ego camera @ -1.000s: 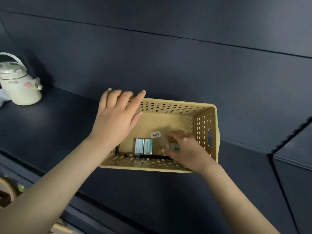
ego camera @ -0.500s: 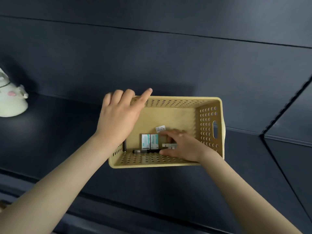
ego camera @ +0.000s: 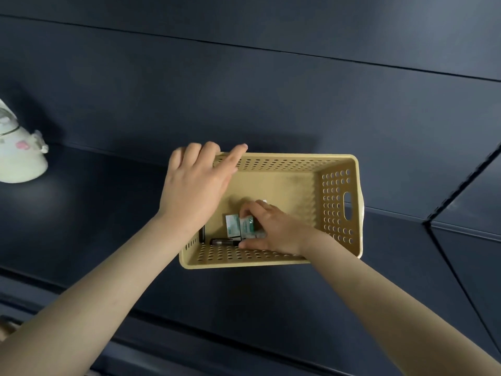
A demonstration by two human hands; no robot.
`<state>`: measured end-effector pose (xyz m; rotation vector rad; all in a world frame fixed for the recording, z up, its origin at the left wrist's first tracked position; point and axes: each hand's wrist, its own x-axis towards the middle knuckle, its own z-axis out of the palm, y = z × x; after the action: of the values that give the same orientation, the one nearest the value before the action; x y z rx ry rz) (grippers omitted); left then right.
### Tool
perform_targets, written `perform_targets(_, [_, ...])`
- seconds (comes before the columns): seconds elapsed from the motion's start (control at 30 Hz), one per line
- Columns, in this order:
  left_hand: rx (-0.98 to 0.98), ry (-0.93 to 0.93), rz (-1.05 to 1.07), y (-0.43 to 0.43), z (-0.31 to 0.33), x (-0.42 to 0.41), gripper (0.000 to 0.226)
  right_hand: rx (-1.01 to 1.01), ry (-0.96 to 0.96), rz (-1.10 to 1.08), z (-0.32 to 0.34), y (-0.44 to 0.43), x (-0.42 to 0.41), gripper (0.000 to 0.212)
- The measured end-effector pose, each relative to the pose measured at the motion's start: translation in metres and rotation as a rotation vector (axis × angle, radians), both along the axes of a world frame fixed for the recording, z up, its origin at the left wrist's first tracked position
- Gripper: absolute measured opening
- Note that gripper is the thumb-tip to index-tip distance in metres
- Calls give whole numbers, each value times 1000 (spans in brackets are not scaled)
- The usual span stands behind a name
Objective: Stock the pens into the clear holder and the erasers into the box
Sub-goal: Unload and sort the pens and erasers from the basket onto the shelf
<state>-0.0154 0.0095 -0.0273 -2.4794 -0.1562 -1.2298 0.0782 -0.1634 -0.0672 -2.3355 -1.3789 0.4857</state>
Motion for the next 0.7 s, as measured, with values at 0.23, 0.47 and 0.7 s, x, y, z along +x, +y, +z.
perform_targets(0.23, [-9,-23,-4,1,-1,2,34,-16,170,49,-4,16,-5,56])
perform_targets(0.47, [-49,-21,-6,4,0,6,33,-72,230,66,-2,28,-3,58])
perform_targets(0.7, [-73,-44,-4,2,0,2,32,-28,123,128,-11,27,-2,29])
